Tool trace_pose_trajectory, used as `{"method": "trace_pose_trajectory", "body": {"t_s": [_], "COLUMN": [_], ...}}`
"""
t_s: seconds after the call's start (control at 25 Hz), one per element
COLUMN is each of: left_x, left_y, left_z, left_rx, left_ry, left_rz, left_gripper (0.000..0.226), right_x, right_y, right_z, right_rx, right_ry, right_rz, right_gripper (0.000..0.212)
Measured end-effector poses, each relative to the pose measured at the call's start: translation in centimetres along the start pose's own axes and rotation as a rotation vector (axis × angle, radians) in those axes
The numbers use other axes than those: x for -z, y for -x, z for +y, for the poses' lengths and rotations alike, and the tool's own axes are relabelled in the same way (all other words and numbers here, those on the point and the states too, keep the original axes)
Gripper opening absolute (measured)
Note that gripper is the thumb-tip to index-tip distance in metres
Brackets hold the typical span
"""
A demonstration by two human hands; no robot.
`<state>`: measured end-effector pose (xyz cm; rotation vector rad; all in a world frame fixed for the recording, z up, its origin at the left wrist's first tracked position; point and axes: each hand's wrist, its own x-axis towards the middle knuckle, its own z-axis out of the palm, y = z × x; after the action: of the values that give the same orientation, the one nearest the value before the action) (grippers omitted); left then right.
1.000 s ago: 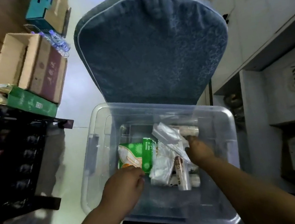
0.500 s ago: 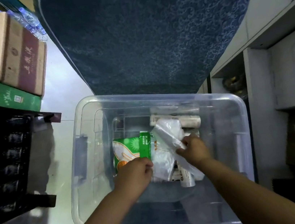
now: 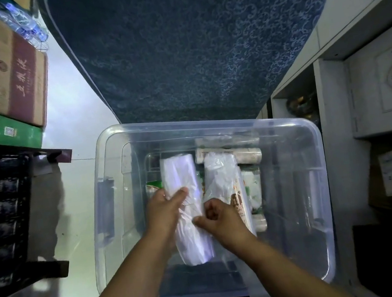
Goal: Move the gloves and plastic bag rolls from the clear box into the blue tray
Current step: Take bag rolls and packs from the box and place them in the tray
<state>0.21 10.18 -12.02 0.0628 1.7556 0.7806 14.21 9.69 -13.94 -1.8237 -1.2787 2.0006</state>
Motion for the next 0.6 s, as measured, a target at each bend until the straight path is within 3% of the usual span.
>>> {"method": "trace_pose_trajectory", "body": {"t_s": [0.08, 0.16, 0.4, 0.48, 0.6], "left_x": [1.3, 2.3, 3.4, 3.7, 4.2], "left_y": [-0.4, -0.9, -2.1, -2.4, -2.7], "left_z": [0.2, 0.6, 0.7, 0.7, 0.8], "left_rx": [-0.080, -0.122, -0.171, -0.162, -0.133], "left_ry": [-0.050, -0.054, -0.082, -0.048, 0.007], "left_rz": [0.098, 0.132, 0.081, 0.070, 0.049], "left_gripper": [0.012, 0.011, 0.005, 0.008, 0.012], "right_x": [-0.2, 0.2, -3.6, -4.4, -3.3], "right_y": [-0.5, -1.3, -5.4, -6.9, -8.5], "right_z": [1.4, 2.8, 3.8, 3.6, 4.2], "right_rx": [-0.069, -0.177, -0.384, -0.480, -0.477], "right_ry": [0.157, 0.215, 0.177, 0.045, 0.058], "right_rz": [0.229, 0.468, 0.554, 0.640, 0.727], "right_gripper": [0.012, 0.030, 0.068, 0.067, 0.051]}}
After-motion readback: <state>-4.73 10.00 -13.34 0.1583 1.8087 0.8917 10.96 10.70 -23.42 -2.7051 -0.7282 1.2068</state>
